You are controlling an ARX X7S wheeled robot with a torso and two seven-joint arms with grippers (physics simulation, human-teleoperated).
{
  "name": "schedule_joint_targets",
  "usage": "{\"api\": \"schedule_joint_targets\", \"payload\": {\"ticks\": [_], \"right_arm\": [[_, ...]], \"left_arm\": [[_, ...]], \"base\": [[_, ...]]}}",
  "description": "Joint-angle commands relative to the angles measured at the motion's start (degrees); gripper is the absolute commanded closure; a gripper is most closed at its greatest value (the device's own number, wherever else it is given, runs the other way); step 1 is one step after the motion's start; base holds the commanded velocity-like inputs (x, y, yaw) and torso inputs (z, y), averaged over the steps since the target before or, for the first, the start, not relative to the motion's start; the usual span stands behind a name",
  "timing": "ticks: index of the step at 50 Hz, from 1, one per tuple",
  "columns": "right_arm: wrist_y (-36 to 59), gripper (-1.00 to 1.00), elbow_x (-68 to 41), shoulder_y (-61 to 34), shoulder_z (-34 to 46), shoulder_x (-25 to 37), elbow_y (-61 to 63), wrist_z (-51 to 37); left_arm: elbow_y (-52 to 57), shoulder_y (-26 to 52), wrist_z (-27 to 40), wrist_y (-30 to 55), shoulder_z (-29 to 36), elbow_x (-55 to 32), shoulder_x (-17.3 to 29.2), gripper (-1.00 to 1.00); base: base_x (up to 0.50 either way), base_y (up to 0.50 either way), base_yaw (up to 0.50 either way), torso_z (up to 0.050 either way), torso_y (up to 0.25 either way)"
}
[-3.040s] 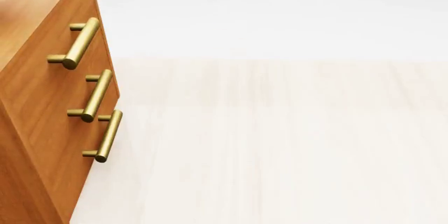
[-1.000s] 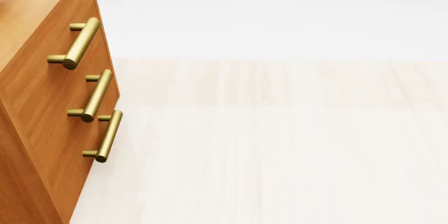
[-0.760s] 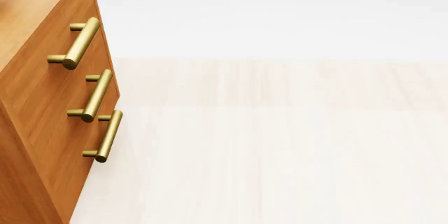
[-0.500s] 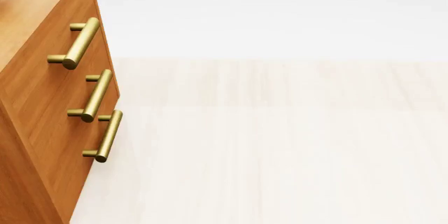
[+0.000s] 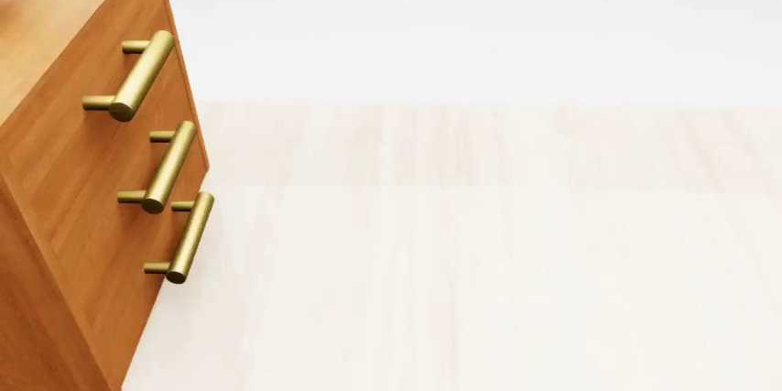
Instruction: Put the bowl on top of the cabinet.
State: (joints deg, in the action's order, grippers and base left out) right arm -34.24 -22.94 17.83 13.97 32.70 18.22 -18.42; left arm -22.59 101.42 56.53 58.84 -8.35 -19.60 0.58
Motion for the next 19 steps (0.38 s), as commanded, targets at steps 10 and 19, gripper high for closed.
{"api": "schedule_joint_targets", "payload": {"ticks": [10,19], "right_arm": [[-0.9,-1.0,-0.4,0.2,-0.1,-0.1,-0.8,0.4],[-1.3,-1.0,-0.7,0.1,-0.1,-0.2,-1.2,0.7]], "left_arm": [[10.3,0.1,6.0,5.0,10.2,-14.5,-0.1,-1.0],[12.7,-0.1,8.5,5.0,13.8,-19.6,0.2,-1.0]], "base": [[0.0,0.0,0.0,0.0,0.0],[0.0,0.0,0.0,0.0,0.0]]}}
